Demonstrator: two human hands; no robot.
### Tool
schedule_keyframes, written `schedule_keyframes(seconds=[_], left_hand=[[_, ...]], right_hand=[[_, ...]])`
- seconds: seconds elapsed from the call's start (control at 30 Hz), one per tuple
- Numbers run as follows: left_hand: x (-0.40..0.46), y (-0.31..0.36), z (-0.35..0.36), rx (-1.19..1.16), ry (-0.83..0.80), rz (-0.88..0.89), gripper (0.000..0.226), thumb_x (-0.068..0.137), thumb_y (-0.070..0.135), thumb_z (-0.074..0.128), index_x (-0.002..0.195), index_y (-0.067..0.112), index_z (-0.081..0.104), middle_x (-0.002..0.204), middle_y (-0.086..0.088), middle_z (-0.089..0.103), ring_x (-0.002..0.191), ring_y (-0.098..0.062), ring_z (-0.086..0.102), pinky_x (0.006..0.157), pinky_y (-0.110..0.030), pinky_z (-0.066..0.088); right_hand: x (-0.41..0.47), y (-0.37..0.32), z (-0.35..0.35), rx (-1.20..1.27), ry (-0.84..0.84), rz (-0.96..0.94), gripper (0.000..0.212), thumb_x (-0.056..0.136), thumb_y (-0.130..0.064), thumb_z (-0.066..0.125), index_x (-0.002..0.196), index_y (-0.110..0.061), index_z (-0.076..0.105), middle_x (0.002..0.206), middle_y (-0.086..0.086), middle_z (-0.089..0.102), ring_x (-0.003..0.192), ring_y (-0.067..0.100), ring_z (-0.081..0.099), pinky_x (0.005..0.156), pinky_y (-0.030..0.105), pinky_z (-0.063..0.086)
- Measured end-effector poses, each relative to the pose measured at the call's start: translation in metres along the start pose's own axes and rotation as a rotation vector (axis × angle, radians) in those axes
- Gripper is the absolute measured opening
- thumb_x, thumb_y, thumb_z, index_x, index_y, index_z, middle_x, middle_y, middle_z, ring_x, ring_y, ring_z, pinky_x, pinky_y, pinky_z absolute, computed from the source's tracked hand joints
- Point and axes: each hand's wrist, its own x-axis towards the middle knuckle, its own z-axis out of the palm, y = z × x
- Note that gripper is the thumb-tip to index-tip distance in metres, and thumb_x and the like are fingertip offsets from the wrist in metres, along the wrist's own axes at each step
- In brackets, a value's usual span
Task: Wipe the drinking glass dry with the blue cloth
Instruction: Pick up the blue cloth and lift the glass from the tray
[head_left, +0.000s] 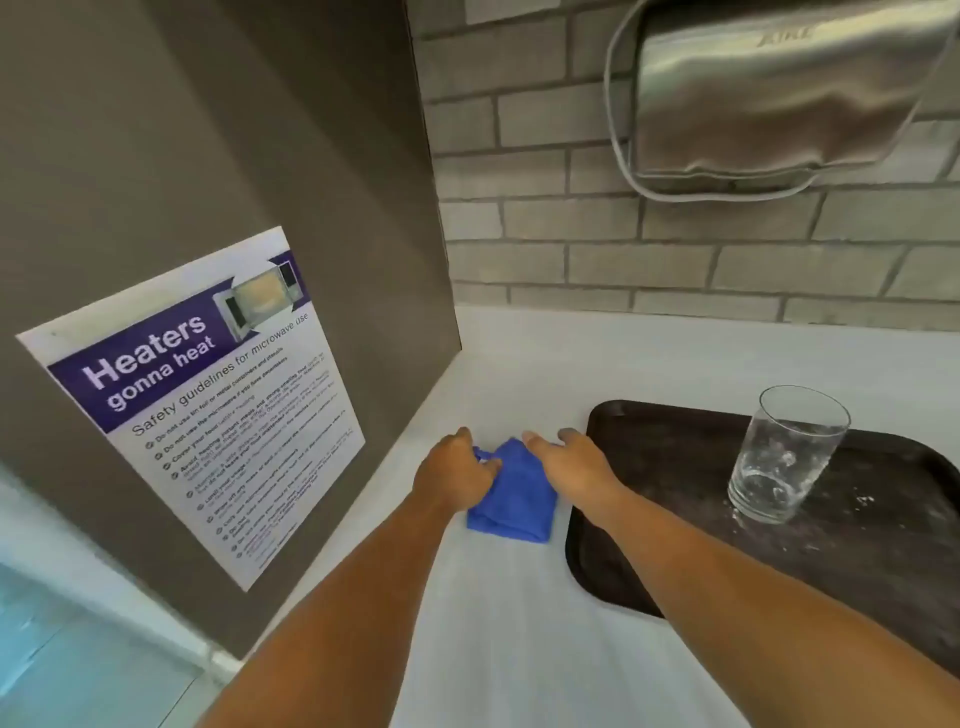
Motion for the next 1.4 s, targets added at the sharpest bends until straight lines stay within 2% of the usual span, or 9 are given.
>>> schedule_keyframes(seconds=[0.13,0.23,0.33,0.63,0.77,0.93,1.07,1.2,1.4], left_hand=[[0.011,-0.008,0.015,-0.088,0.018,-0.032,0.030,0.090,0.035,0.059,0.090,0.005,0.062,0.100,-0.015,0.070,0.096,-0.034,0.065,0.069,-0.030,0.043],[0.018,-0.006,0.022,-0.159,0.026,-0.062,0.039,0.090,0.035,0.058,0.089,-0.004,0.063,0.096,-0.022,0.069,0.088,-0.035,0.066,0.057,-0.029,0.038],[0.022,-0.003,0.020,-0.184,0.019,-0.140,0.035,0.089,0.039,0.059,0.092,0.004,0.063,0.098,-0.013,0.071,0.085,-0.028,0.065,0.063,-0.028,0.043],[0.023,0.003,0.025,-0.221,-0.026,-0.202,0.037,0.090,0.036,0.060,0.103,0.002,0.064,0.103,-0.014,0.071,0.094,-0.030,0.066,0.076,-0.035,0.052],[0.019,0.005,0.026,-0.229,-0.019,-0.180,0.034,0.091,0.031,0.060,0.096,-0.003,0.063,0.099,-0.018,0.070,0.093,-0.035,0.066,0.071,-0.034,0.048],[0.017,0.003,0.026,-0.332,-0.063,-0.218,0.035,0.092,0.022,0.059,0.060,0.009,0.050,0.063,-0.007,0.054,0.067,-0.024,0.054,0.068,-0.037,0.049],[0.014,0.004,0.021,-0.693,-0.100,-0.291,0.022,0.092,0.021,0.059,0.082,0.003,0.067,0.091,-0.016,0.072,0.084,-0.031,0.067,0.076,-0.037,0.054],[0.007,0.021,0.012,-1.017,-0.188,-0.260,0.019,0.095,0.021,0.056,0.099,0.005,0.065,0.109,-0.018,0.071,0.096,-0.033,0.068,0.074,-0.040,0.056],[-0.009,0.063,0.002,-1.206,-0.430,-0.153,0.042,0.093,0.033,0.061,0.121,0.002,0.061,0.120,-0.020,0.068,0.112,-0.039,0.064,0.085,-0.048,0.056]], right_hand=[[0.017,0.004,0.011,0.005,0.070,0.100,0.077,0.092,-0.057,0.052,0.141,0.002,0.047,0.136,0.017,0.058,0.120,0.033,0.058,0.099,0.040,0.048],[0.025,0.000,0.016,-0.005,0.075,0.097,0.062,0.093,-0.057,0.049,0.111,0.000,0.065,0.107,0.014,0.068,0.104,0.031,0.065,0.096,0.045,0.053],[0.027,-0.009,0.015,-0.029,0.051,0.111,0.047,0.097,-0.052,0.046,0.077,-0.010,0.057,0.094,0.010,0.065,0.101,0.032,0.065,0.095,0.047,0.054],[0.034,-0.009,0.023,0.013,0.011,0.210,0.054,0.096,-0.049,0.046,0.120,-0.003,0.058,0.111,0.015,0.068,0.103,0.034,0.065,0.092,0.048,0.057],[0.034,-0.007,0.027,0.137,0.024,0.283,0.042,0.097,-0.043,0.048,0.114,-0.006,0.056,0.096,0.012,0.064,0.094,0.032,0.065,0.086,0.050,0.059],[0.032,-0.004,0.032,0.193,0.111,0.227,0.029,0.099,-0.032,0.053,0.096,-0.003,0.054,0.080,0.008,0.058,0.085,0.029,0.062,0.085,0.041,0.056],[0.023,-0.002,0.029,0.311,0.209,0.111,0.021,0.095,-0.024,0.060,0.085,-0.007,0.054,0.079,0.007,0.055,0.075,0.024,0.058,0.061,0.033,0.050],[0.004,-0.007,0.015,0.504,0.294,0.038,0.010,0.094,-0.014,0.063,0.093,-0.008,0.054,0.093,0.010,0.058,0.081,0.024,0.058,0.083,0.046,0.056],[-0.026,-0.009,-0.023,0.738,0.280,-0.007,0.008,0.091,-0.013,0.069,0.087,-0.018,0.064,0.092,0.005,0.069,0.082,0.023,0.067,0.082,0.047,0.060]])
